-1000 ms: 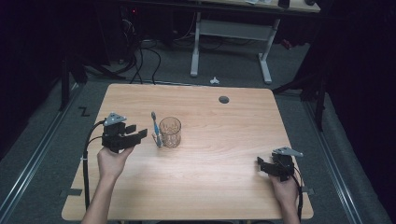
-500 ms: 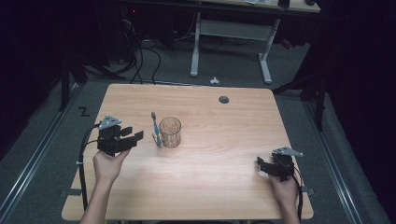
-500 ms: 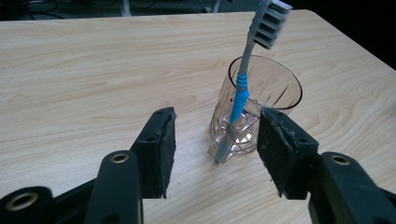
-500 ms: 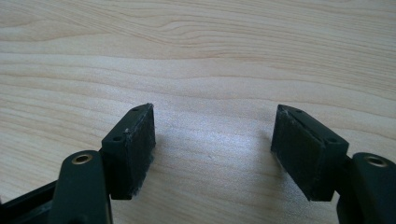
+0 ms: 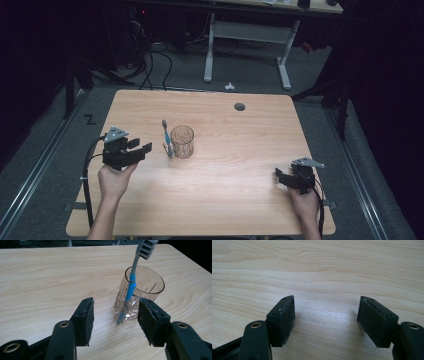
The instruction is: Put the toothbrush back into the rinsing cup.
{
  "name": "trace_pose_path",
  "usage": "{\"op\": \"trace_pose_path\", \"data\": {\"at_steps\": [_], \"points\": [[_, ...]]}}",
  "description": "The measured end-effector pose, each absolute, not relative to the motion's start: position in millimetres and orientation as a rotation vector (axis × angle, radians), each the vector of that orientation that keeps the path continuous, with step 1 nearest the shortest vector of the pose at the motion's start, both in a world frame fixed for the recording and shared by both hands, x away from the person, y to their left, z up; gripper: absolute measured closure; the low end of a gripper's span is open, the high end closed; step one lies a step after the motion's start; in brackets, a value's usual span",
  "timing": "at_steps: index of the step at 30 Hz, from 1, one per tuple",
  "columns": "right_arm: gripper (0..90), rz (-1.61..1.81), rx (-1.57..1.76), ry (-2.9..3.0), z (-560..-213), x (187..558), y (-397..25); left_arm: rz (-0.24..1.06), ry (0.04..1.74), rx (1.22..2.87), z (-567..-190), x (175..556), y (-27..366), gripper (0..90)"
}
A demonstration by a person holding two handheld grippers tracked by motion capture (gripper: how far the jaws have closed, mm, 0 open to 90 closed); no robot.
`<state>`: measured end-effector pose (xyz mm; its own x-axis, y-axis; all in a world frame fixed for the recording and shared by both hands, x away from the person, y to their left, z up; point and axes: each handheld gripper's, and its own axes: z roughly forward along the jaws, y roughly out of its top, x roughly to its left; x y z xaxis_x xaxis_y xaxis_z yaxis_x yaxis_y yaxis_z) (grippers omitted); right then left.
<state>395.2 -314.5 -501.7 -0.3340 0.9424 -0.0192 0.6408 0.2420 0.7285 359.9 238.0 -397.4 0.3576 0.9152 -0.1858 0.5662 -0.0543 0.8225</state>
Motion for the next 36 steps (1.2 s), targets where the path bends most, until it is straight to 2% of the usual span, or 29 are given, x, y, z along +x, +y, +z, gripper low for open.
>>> {"op": "trace_pose_path", "data": {"at_steps": [36], "points": [[30.6,0.874,1.444,2.061,-501.7,395.2,-314.5,0.472,1.372,1.707,-419.6,349.0,243.6,46.8]]}}
